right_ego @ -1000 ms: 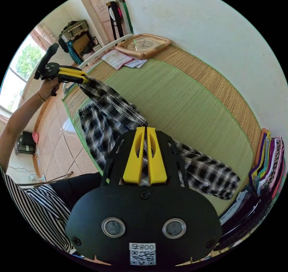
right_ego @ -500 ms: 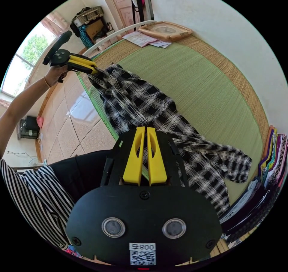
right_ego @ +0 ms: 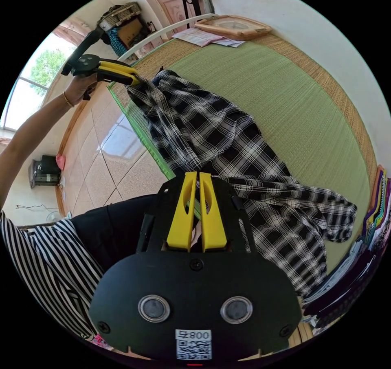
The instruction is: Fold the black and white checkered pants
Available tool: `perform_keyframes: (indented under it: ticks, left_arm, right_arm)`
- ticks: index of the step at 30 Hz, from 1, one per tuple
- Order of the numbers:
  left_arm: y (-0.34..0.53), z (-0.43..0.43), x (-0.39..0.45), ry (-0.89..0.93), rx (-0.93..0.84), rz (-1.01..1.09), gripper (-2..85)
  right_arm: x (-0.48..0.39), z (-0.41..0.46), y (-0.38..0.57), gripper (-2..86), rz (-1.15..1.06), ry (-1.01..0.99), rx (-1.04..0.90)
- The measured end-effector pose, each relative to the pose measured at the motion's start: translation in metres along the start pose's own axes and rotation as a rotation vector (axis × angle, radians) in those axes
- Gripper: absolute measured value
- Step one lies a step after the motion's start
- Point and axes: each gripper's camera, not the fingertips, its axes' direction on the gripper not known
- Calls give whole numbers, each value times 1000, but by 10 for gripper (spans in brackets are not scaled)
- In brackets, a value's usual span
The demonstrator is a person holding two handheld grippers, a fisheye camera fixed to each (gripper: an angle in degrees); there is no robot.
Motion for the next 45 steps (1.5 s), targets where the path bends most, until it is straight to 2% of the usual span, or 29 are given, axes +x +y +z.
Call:
perform_keyframes:
  ticks: [8,10,17,24,30,38,45]
  left_arm:
    - [-5,-16,-37,-37,167,13,71]
    - [3,-7,-40,-33,155,35,72]
    - [49,69,-79,108,-43,-44,82]
    - [70,90,-109,156,-51,-74,93]
    - [90,92,-140,211,14,-130,99]
    - [110,86,-142,335,233,-182,100]
    - [113,107,-158,247,179,-280,79]
  right_arm:
    - [44,-28,-14,8,76,-50,165]
    - [46,-21,-12,8,73,-64,172]
    - [52,66,-6,9,108,-183,-3]
    - [63,99,-13,11,116,-193,-50]
    - [74,112,-19,16,135,-211,-43]
    - [88,121,-20,23,161,-258,-7]
    - [101,135,-27,21,174,-304,-1]
